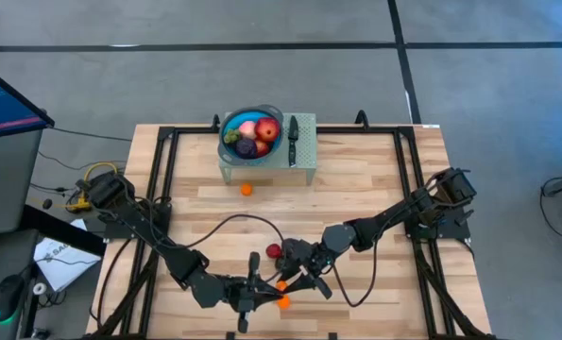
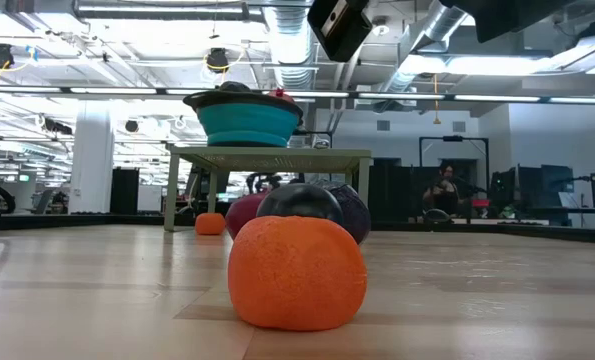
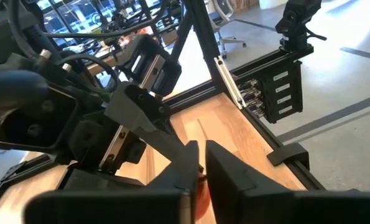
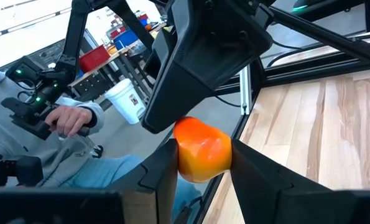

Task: Pick & Place Fruit
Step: Put the orange pear into the blue strainer bowl

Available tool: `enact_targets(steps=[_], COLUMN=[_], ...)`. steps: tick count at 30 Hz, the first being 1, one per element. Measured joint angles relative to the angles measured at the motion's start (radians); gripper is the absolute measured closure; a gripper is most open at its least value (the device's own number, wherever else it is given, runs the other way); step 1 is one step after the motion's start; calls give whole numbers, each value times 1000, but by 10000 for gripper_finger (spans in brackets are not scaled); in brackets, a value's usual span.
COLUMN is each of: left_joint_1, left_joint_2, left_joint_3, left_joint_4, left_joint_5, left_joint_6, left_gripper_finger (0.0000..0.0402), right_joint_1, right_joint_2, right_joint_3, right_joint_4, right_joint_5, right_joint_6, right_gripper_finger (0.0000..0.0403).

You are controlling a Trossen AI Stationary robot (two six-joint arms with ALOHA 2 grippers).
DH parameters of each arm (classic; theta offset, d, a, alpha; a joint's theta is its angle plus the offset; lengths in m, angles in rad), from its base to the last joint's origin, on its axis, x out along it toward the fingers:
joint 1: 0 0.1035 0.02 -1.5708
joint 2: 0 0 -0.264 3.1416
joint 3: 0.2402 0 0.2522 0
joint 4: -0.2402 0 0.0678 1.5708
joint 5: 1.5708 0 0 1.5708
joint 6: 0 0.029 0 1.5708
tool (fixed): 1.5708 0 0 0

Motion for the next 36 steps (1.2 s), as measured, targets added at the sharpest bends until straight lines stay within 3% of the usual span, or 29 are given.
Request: enact_targets(steps=[7,14,19,24,28,33,36], left_joint_1=[3,3,3,9,67,284,451], left_joint_2=[0,0,-22,-154,-308,-459,-515], left_joint_3=[0,-1,-2,-2,-2,-1,-1], left_joint_4=[-1,-21,-134,-360,-504,-614,-613], left_joint_5=[1,2,2,-63,-158,-158,-157], left_joint_6=[-48,-117,-253,-415,-481,-492,-414], left_gripper_finger=[395,395,394,395,398,399,399], right_joint_1=[-7,-43,-82,-83,-77,-61,-57], right_joint_2=[0,0,-5,10,23,62,110], right_joint_3=[0,0,0,-1,-15,-15,-17], right_joint_4=[0,-7,-206,-387,-374,-272,-131], right_joint_5=[0,-61,-107,103,250,420,432], right_joint_6=[-1,-10,-10,-73,-79,-65,-64], right_gripper_finger=[251,144,98,94,99,101,101])
